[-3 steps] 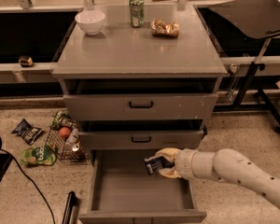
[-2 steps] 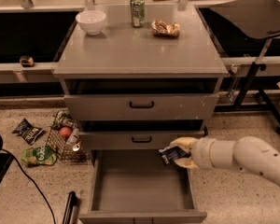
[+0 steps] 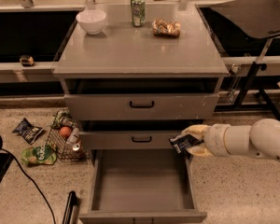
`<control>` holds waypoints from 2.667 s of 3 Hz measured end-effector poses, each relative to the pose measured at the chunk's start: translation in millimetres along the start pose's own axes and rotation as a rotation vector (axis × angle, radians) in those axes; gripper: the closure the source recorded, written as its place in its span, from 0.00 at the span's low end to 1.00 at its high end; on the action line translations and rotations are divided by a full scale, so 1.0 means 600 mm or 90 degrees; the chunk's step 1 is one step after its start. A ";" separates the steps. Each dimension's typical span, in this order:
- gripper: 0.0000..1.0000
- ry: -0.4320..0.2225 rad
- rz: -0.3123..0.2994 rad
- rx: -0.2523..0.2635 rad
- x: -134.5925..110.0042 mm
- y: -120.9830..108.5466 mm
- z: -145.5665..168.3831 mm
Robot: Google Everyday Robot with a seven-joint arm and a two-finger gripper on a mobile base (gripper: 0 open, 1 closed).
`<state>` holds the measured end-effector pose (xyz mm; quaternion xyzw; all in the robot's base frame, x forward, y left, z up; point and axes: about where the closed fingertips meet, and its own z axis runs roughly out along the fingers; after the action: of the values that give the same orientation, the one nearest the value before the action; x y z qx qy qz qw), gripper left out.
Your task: Pick rxbar blueberry from bottom drawer and place on counter
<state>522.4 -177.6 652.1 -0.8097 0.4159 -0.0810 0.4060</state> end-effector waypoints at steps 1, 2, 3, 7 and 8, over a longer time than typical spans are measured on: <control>1.00 0.004 -0.016 -0.004 -0.005 -0.003 -0.001; 1.00 0.073 -0.124 0.013 -0.013 -0.066 -0.049; 1.00 0.186 -0.312 0.047 -0.049 -0.194 -0.131; 1.00 0.283 -0.558 0.088 -0.042 -0.403 -0.186; 1.00 0.310 -0.642 0.105 -0.006 -0.508 -0.178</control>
Offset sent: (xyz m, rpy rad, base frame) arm 0.0185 -0.0019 0.1739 -0.4472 -0.5249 0.0994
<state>655.5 -138.8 944.1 -0.8316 0.0514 -0.4819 0.2713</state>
